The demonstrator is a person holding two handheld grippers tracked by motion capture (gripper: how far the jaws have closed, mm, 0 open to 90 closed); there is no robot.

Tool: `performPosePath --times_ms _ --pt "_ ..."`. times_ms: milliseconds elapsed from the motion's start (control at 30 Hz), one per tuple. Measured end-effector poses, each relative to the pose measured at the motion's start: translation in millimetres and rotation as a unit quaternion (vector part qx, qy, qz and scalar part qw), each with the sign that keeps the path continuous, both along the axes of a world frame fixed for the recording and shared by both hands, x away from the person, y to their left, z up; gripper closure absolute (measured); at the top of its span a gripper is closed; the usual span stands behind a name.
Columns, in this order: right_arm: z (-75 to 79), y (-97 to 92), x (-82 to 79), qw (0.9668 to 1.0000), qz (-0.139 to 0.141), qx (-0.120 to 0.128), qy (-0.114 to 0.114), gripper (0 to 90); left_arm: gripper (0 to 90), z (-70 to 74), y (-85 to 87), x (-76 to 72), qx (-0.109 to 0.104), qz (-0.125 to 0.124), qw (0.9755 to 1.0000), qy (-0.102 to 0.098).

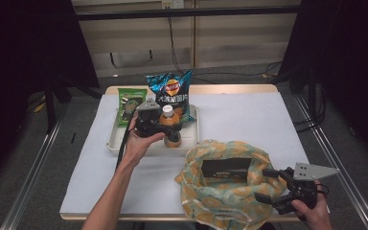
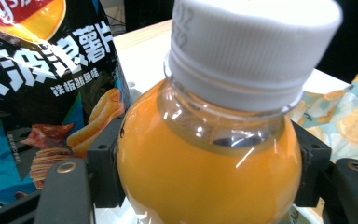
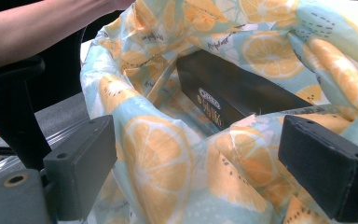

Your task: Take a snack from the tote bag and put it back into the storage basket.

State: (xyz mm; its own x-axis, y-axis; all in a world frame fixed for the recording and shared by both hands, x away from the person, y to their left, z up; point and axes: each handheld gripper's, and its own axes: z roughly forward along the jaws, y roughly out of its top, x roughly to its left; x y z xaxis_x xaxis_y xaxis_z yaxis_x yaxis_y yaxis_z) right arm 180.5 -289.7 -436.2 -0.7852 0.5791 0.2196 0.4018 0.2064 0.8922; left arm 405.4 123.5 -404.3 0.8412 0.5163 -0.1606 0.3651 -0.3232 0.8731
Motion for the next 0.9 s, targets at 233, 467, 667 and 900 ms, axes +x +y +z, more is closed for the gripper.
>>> performPosePath --times_ms 233,467,667,900 --pt "-0.2 0.3 0.2 1.0000 -0.001 -0.001 0.003 10.9 30.3 -1.0 5.3 8.8 0.007 -0.017 0.9998 0.007" --pt "-0.5 0.1 0.3 1.0000 0.000 0.001 0.003 10.8 30.3 1.2 5.4 14.1 0.008 -0.054 0.9985 0.005" --pt "-0.5 -0.2 -0.1 1.0000 -0.001 0.001 0.002 10.7 30.3 -1.4 2.7 19.6 0.012 -0.075 0.9970 0.012" --pt "-0.7 -0.1 0.0 1.0000 -0.002 0.001 0.004 10.6 30.3 -4.5 1.4 24.0 0.021 -0.081 0.9964 0.016"
